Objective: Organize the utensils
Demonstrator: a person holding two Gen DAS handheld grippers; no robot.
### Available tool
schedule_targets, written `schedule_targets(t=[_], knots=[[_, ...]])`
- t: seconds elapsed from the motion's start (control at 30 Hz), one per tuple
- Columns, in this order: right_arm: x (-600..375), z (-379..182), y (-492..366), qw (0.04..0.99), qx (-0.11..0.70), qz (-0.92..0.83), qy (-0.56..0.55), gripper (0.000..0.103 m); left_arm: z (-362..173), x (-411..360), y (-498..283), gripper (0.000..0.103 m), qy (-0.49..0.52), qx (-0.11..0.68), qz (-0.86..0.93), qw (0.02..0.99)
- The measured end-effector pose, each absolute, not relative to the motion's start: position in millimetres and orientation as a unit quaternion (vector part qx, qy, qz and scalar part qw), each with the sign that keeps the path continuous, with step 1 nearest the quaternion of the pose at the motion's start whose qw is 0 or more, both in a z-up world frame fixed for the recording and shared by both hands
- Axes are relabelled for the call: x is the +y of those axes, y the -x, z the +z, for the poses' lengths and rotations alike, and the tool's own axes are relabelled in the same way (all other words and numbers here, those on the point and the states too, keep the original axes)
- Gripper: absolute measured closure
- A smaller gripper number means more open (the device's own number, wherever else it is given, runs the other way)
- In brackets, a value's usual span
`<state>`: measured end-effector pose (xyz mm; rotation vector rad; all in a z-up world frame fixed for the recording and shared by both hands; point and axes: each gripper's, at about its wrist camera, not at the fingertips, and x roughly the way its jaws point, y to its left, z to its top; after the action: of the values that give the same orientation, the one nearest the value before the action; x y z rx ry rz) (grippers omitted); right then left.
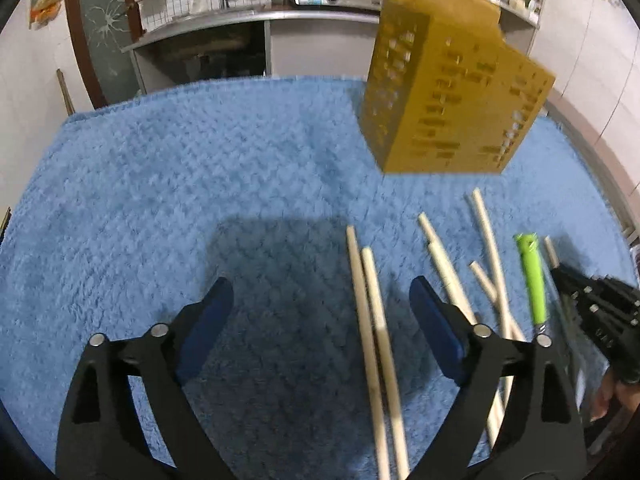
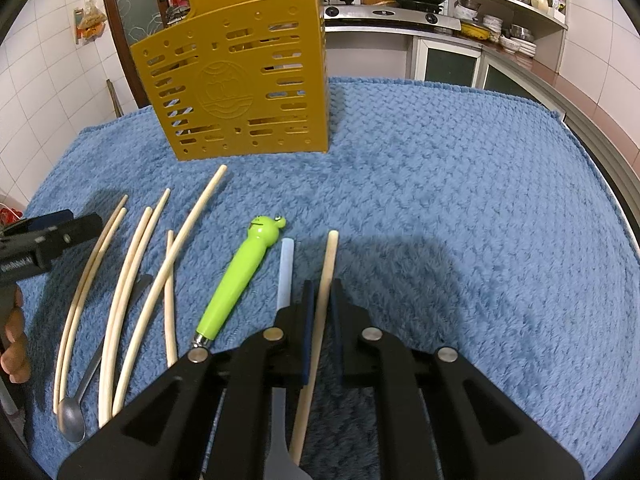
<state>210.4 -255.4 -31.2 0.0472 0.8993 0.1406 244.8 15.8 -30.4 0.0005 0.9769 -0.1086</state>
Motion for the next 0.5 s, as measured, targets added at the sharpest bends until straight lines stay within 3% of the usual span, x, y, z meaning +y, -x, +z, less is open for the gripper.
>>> schedule_targets(t=[0.17,0.23,0.5], knots=[[-255.9,-31.3,-209.9,0.898,0.434,0.068,-0.023,0.094,-36.6,18.6,-248.6,0.012,-0.01,0.483,-0.048,0.874],[-255.9,-31.3,-209.9,0.898,0.434,0.068,-0.023,0.094,-38.2,18.2,-248.9,0.005,-0.011,0.485,-0.05,0.873],[-255.9,-31.0,-210.4,0.898,0.434,0.069,-0.025,0.094,-46.6,6.8,-244.6,0.005,-0.041,0.483,-0.049,0.873]])
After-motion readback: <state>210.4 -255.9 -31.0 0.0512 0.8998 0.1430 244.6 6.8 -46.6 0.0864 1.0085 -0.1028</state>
